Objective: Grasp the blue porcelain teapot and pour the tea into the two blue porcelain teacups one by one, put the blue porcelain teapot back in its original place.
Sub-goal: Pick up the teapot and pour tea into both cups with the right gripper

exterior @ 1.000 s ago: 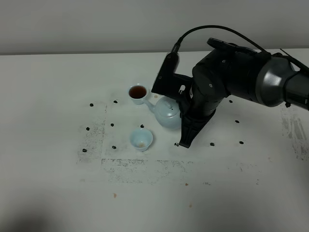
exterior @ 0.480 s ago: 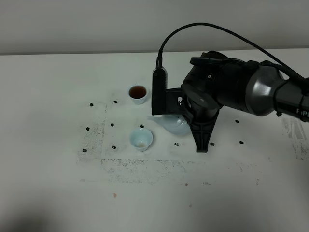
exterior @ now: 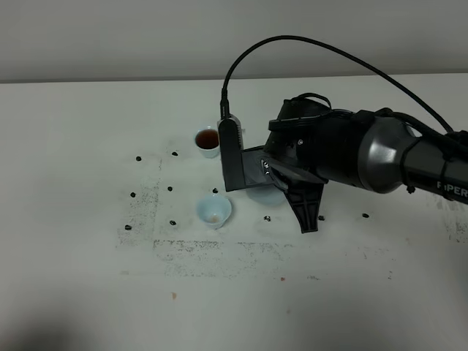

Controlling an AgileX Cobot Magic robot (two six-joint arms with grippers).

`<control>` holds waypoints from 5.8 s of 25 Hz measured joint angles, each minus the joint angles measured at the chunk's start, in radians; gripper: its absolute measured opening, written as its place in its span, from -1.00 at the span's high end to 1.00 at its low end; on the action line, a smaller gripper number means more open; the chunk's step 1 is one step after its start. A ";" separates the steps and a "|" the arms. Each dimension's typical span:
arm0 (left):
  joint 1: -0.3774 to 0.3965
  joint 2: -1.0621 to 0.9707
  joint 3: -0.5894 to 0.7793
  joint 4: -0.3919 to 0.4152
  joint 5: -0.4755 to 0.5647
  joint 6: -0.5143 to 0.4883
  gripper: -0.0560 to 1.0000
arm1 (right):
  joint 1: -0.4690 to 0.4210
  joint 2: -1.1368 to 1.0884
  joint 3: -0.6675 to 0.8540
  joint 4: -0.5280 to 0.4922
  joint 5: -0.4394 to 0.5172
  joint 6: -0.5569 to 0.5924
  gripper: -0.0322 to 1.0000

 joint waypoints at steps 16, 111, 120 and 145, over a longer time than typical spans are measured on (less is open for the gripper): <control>0.000 0.000 0.000 0.000 0.000 0.000 -0.18 | 0.049 0.044 0.000 -0.122 -0.018 -0.049 0.78; 0.000 0.000 0.000 0.000 0.000 0.001 -0.18 | 0.088 0.048 0.000 -0.497 -0.041 -0.150 0.78; 0.000 0.000 0.000 0.000 0.000 0.001 -0.18 | 0.088 0.048 0.000 -0.493 -0.041 -0.142 0.78; 0.000 0.000 0.000 0.000 0.000 0.001 -0.18 | 0.087 -0.035 -0.046 -0.217 -0.043 -0.055 0.78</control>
